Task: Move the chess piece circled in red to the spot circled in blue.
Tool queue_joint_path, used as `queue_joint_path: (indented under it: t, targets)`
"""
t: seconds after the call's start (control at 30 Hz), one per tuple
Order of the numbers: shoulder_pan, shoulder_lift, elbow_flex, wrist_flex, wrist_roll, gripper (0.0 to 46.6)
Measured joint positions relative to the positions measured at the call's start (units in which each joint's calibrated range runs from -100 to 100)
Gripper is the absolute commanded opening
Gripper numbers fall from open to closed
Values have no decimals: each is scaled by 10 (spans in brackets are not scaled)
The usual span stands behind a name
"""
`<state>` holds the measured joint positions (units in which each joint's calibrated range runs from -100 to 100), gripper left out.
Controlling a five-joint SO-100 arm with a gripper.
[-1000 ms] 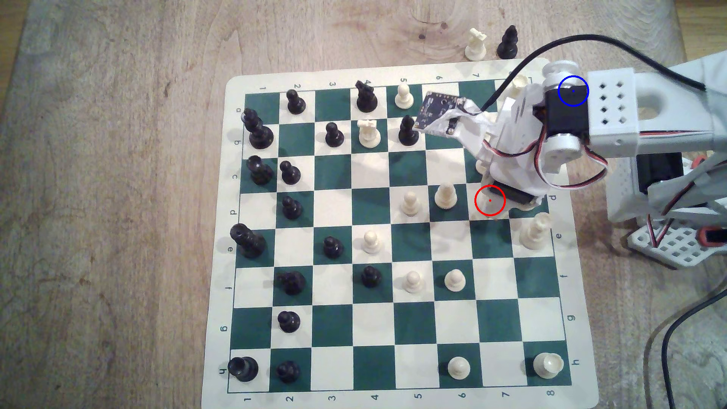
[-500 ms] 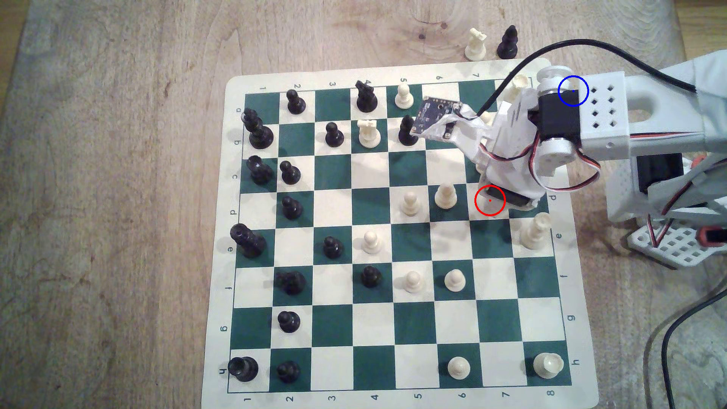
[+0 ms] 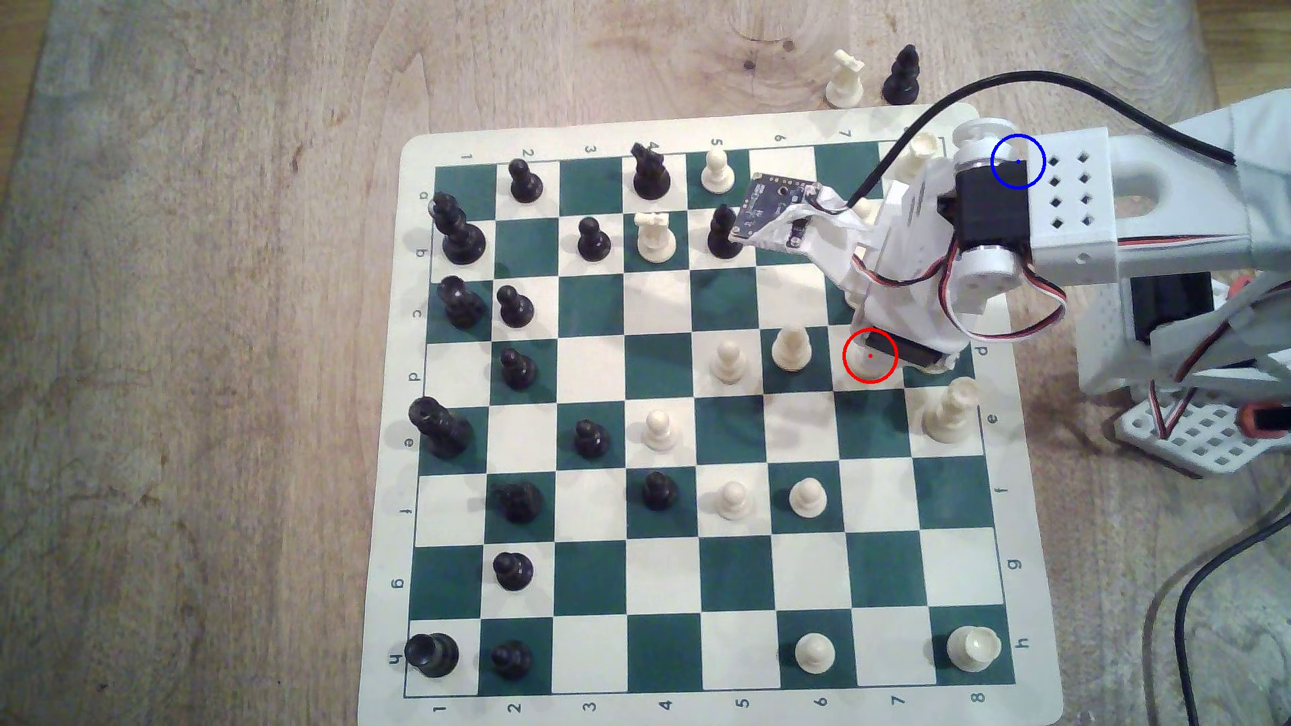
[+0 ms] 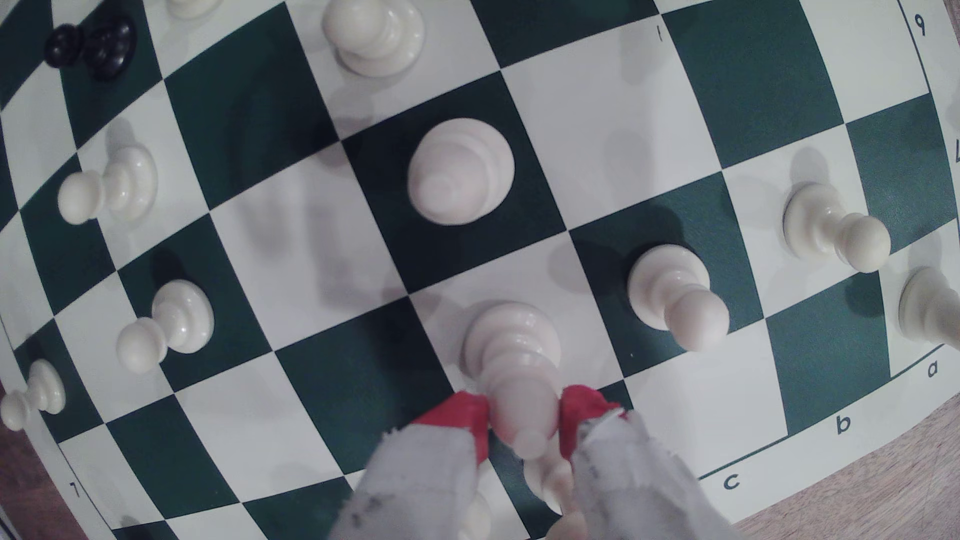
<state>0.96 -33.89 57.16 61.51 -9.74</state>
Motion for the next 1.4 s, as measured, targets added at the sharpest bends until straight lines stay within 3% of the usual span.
queue_joint_path:
  t: [0.43, 0.73, 1.17, 1.4]
  targets:
    - [-8, -32, -2, 33, 0, 2]
    - [-14, -112, -73, 92, 1, 2]
    - [128, -167, -145, 190, 38, 2]
    - [251, -176, -144, 203, 64, 2]
